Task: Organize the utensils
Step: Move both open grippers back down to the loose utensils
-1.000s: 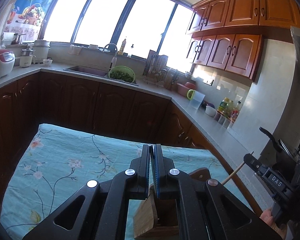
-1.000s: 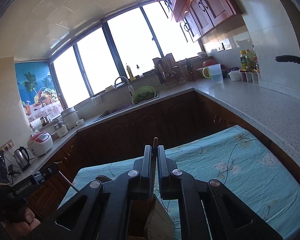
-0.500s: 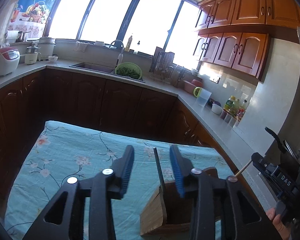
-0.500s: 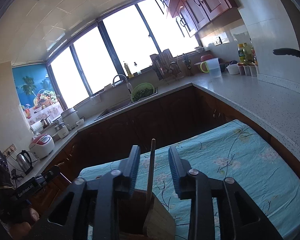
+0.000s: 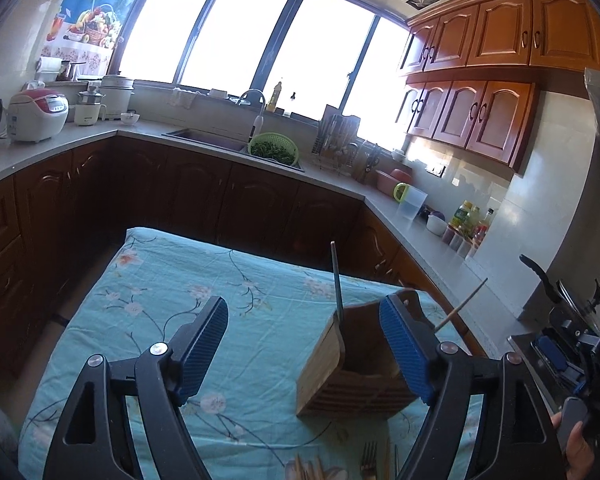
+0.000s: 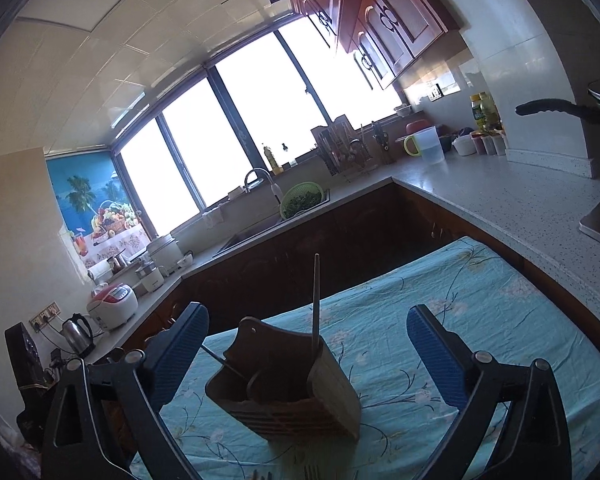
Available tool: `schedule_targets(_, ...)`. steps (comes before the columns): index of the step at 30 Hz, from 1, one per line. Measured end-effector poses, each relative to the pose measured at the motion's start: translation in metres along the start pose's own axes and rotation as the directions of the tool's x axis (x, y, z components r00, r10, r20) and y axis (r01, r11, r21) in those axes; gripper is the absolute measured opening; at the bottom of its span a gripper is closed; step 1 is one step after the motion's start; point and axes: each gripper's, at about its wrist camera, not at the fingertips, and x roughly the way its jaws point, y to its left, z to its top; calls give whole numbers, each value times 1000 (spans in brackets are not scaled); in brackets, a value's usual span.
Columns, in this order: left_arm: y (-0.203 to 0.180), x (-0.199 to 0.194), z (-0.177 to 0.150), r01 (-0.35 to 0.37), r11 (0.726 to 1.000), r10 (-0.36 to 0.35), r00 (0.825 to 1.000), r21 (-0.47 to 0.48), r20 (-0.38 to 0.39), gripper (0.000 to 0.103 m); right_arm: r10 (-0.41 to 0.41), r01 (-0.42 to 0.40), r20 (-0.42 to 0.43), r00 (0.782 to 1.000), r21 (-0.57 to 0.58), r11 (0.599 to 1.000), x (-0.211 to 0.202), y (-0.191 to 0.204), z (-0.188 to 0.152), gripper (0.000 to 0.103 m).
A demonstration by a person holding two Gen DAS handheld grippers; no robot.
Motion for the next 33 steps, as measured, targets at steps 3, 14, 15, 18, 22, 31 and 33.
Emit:
schedule_targets(3,3,-23,-16,-7,1000,7,1000,2,-21,79,-7,7,-18,1000,-6,1000,-19,-1,-13,101)
schedule_targets(14,19,-75,-57,-19,999,15,990,-28,-140,80,-67,63,-146,987,-28,998,-67,-12,-79,101)
schedule_targets(15,20,-77,-59,-22,999,17,988,-31,-151,80,-73,69,-157,985,-29,997,-69,-14,-84,101)
schedule_targets(18,21,-80,-66,-36,999,29,983,-38,-184,80,-96,94,-189,977,-23,995,-74,-22,-102,101)
schedule_targets(22,21,-82,-75,-45,998,36,974,-39,-224,80,-117,114,-230,966,-26,993,-76,-31,-119,101)
schedule_targets(31,14,-70,-82,-73,997,66,955,-12,-288,80,-161,148,-285,945,-67,987,-69,-40,-134,99)
schedule_targets(33,12,-65,-81,-73,997,68,951,-6,-301,80,-169,153,-290,942,-76,985,-66,-40,-135,99)
